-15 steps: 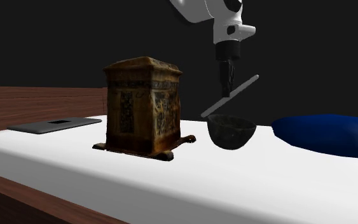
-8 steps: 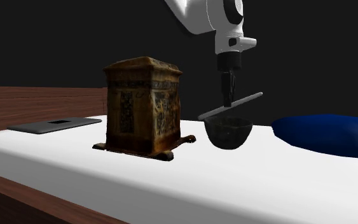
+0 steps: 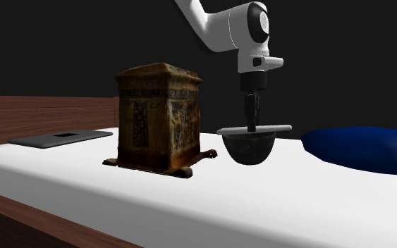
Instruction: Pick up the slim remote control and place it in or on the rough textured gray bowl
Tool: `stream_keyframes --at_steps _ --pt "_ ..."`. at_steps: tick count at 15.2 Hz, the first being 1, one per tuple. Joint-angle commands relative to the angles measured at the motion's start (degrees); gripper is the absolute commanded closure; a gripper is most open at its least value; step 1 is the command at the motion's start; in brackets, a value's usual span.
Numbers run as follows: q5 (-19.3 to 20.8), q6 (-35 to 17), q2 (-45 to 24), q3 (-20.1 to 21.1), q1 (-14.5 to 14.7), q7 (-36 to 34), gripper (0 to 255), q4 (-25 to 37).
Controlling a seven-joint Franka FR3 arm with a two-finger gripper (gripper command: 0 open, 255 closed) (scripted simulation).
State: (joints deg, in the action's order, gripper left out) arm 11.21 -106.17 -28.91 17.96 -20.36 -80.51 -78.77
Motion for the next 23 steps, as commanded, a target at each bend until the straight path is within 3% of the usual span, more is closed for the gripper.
stream_keyframes --at_steps 1,6,7,12,16,23 --pt "0.1 -0.3 -0.3 -0.1 -0.1 0.0 255 -0.1" --pt "0.1 -0.3 -0.3 -0.1 -0.1 0.0 255 -0.1" --pt "0.1 -0.2 -0.3 -0.1 -0.1 0.1 0 0.0" --pt "0.1 -0.3 -0.3 -0.1 -0.1 0.0 0 -0.1" --pt "-0.2 6.8 0.1 0.1 0.6 0.5 0 6.7" --pt "-0.2 6.8 0.1 0.1 0.6 0.5 0 6.7"
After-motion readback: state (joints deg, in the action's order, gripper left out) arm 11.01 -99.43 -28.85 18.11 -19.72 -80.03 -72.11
